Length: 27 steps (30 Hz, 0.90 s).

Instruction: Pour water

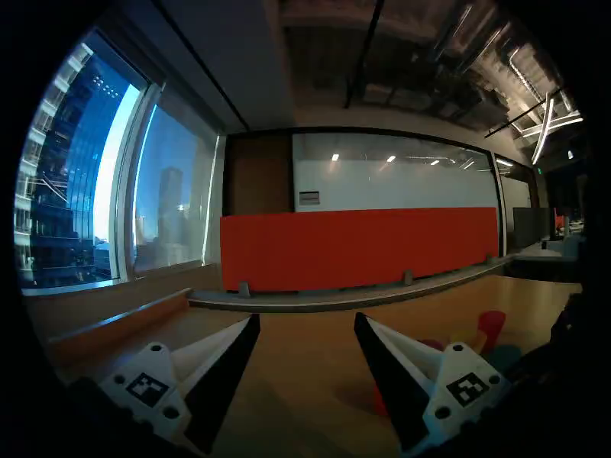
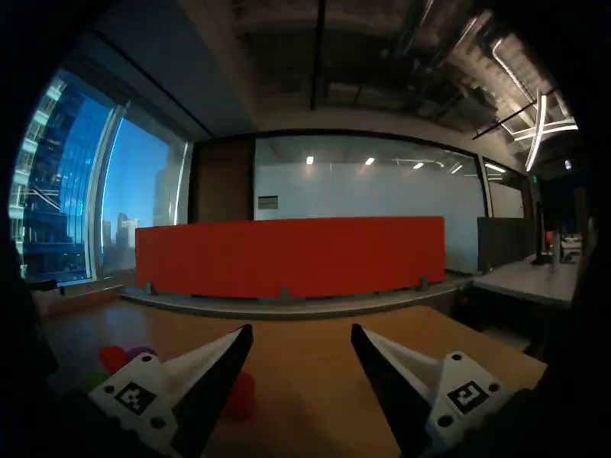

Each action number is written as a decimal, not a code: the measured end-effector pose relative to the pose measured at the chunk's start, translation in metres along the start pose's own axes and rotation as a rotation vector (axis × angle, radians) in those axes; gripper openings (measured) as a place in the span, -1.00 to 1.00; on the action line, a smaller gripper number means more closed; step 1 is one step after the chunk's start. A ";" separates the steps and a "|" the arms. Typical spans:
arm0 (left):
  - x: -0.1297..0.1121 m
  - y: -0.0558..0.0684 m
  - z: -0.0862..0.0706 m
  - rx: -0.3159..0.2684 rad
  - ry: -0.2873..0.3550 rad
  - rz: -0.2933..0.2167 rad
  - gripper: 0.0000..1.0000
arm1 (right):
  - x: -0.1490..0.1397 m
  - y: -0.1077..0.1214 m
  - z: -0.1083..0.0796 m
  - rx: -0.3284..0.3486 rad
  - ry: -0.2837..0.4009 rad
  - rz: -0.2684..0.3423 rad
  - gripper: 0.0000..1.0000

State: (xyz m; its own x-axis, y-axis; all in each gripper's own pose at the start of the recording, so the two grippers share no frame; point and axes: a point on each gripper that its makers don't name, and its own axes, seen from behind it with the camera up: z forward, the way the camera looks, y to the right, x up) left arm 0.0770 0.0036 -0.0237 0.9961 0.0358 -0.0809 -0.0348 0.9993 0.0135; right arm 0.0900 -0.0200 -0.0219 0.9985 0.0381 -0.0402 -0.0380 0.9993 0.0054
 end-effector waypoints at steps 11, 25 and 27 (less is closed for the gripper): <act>-0.028 0.006 0.003 0.004 -0.023 0.010 0.84 | 0.006 0.001 0.001 -0.006 0.009 -0.003 0.99; -0.055 0.004 0.011 -0.009 -0.030 -0.019 0.83 | -0.006 0.002 -0.006 -0.005 -0.010 -0.004 0.99; -0.057 0.003 0.012 -0.010 -0.031 -0.023 0.83 | -0.006 0.003 -0.007 -0.006 -0.011 -0.003 0.99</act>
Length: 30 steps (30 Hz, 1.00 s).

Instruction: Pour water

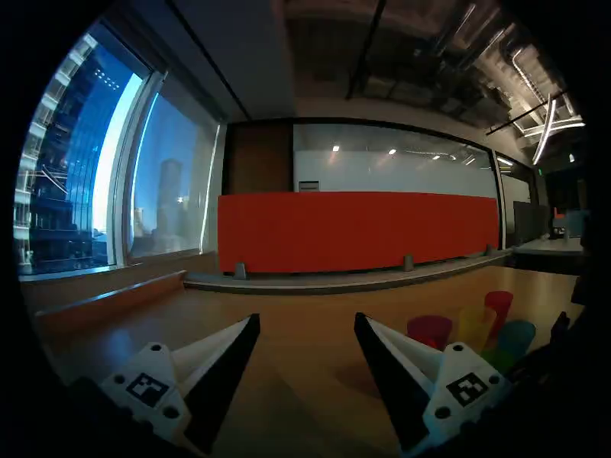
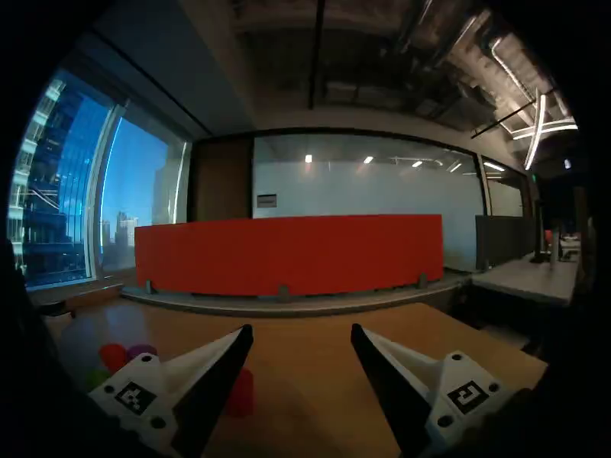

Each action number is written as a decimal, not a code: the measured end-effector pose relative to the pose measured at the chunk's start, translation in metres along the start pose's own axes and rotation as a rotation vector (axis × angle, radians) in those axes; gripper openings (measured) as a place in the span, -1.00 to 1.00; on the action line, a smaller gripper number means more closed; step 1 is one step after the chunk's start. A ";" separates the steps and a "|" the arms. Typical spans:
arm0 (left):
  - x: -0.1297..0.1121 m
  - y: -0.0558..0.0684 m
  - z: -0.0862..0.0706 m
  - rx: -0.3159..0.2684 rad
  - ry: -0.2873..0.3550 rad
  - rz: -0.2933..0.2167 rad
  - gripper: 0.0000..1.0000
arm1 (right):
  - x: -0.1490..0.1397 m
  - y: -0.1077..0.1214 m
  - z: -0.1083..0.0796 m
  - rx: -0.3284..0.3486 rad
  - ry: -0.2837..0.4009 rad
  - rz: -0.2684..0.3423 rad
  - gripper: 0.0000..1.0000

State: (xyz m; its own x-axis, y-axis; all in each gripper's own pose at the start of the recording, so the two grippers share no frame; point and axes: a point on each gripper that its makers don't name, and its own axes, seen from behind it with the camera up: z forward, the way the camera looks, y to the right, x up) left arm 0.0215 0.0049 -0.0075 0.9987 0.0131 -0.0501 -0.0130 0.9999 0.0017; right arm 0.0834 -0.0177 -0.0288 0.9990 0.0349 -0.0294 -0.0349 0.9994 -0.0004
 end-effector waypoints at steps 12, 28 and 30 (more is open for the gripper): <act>-0.008 -0.005 0.003 0.002 -0.012 -0.010 0.84 | 0.006 0.000 -0.002 0.000 0.004 -0.005 0.99; -0.020 -0.007 0.006 0.006 -0.046 -0.015 0.83 | -0.001 0.000 0.000 0.003 0.000 -0.014 0.99; -0.020 -0.007 0.006 0.005 -0.048 -0.013 0.84 | -0.001 0.000 0.000 0.003 -0.001 -0.013 0.99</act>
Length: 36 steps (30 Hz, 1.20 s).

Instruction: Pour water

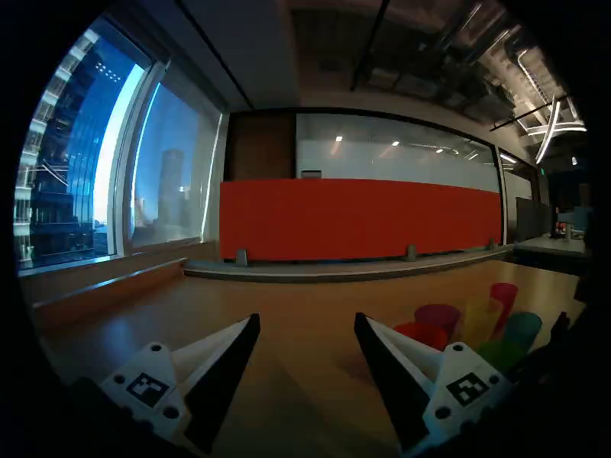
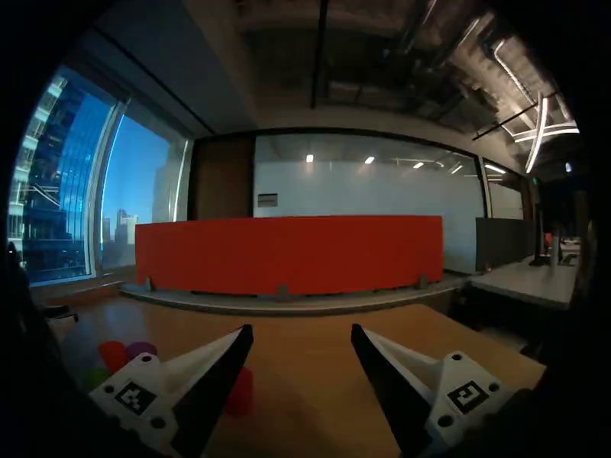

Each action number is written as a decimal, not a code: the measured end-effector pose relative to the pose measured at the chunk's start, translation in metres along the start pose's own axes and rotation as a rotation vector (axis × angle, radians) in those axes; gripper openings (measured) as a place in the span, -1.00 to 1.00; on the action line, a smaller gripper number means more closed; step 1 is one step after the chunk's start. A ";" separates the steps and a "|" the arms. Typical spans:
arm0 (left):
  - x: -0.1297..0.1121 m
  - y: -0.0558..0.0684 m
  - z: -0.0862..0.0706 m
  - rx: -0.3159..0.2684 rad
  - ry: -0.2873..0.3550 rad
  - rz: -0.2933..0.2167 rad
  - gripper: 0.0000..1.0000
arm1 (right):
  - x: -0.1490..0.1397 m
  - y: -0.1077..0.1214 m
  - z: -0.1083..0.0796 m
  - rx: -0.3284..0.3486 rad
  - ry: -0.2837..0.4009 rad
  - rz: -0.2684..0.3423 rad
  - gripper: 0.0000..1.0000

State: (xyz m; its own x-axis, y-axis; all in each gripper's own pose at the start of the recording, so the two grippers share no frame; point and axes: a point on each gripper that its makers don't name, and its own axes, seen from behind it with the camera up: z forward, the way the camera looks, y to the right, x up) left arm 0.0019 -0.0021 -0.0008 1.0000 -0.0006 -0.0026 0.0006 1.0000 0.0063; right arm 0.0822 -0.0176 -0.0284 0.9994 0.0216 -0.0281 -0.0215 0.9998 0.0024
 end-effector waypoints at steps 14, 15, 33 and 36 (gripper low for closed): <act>-0.001 0.000 0.000 0.000 -0.003 0.001 0.84 | 0.004 0.007 -0.002 -0.012 0.010 -0.011 0.99; -0.001 0.000 0.000 0.000 -0.003 0.001 0.84 | 0.004 0.008 -0.001 -0.014 0.011 -0.013 0.99; 0.000 -0.001 0.001 0.000 -0.003 0.001 0.84 | -0.035 0.014 0.011 0.014 -0.005 -0.014 0.99; -0.001 -0.001 0.001 0.000 -0.003 0.001 0.84 | -0.042 0.016 0.014 0.005 -0.005 -0.019 0.99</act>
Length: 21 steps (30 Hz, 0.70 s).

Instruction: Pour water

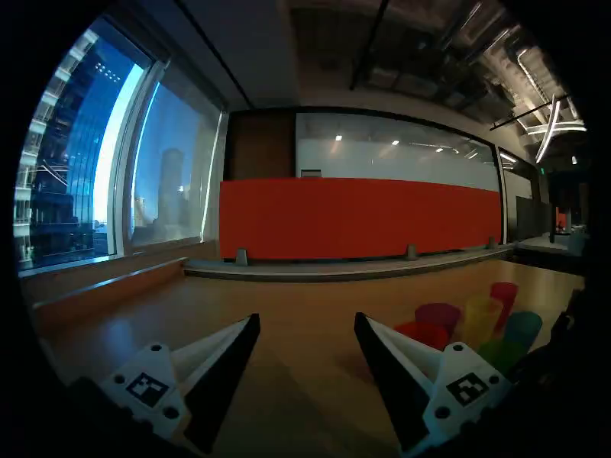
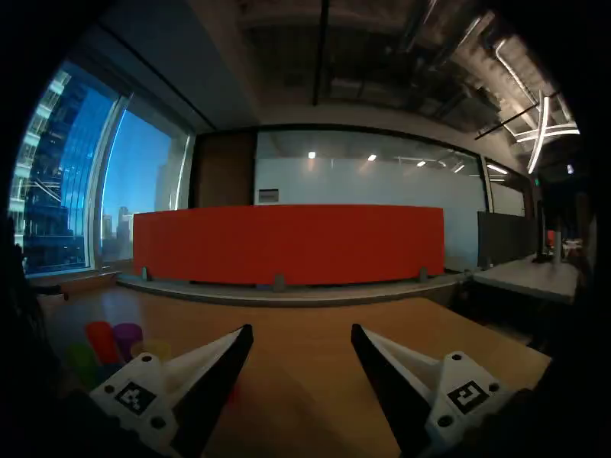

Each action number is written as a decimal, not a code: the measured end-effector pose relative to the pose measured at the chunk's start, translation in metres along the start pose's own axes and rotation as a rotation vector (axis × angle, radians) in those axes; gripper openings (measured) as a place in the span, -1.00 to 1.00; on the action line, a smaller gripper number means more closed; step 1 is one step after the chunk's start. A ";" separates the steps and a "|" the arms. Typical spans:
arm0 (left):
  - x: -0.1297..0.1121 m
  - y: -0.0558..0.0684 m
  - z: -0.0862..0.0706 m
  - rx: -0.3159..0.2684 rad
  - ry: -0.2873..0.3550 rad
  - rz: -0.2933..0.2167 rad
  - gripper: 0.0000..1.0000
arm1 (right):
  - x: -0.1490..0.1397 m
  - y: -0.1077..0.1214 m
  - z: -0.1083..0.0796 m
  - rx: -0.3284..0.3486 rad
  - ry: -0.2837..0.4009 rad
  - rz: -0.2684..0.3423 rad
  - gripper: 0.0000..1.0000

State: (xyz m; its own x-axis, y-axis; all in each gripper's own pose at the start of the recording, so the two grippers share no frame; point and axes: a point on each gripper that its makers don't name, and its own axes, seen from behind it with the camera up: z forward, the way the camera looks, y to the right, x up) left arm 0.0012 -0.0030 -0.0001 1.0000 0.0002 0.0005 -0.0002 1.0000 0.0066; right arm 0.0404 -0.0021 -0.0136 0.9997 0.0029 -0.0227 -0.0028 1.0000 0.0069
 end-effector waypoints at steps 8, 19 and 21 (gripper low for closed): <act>0.000 0.000 0.000 0.000 0.000 0.000 0.84 | -0.015 0.007 0.008 -0.016 -0.006 0.008 0.99; 0.000 0.000 0.000 0.000 0.000 0.000 0.84 | -0.036 0.006 0.014 -0.006 -0.027 0.036 0.99; 0.000 0.000 0.000 0.000 0.000 0.000 0.84 | -0.039 0.006 0.015 -0.004 -0.032 0.043 1.00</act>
State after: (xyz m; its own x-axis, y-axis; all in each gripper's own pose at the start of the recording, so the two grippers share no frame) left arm 0.0012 -0.0032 0.0000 1.0000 0.0004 0.0003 -0.0004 1.0000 0.0065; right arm 0.0020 0.0038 0.0026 0.9989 0.0455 0.0097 -0.0455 0.9990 0.0034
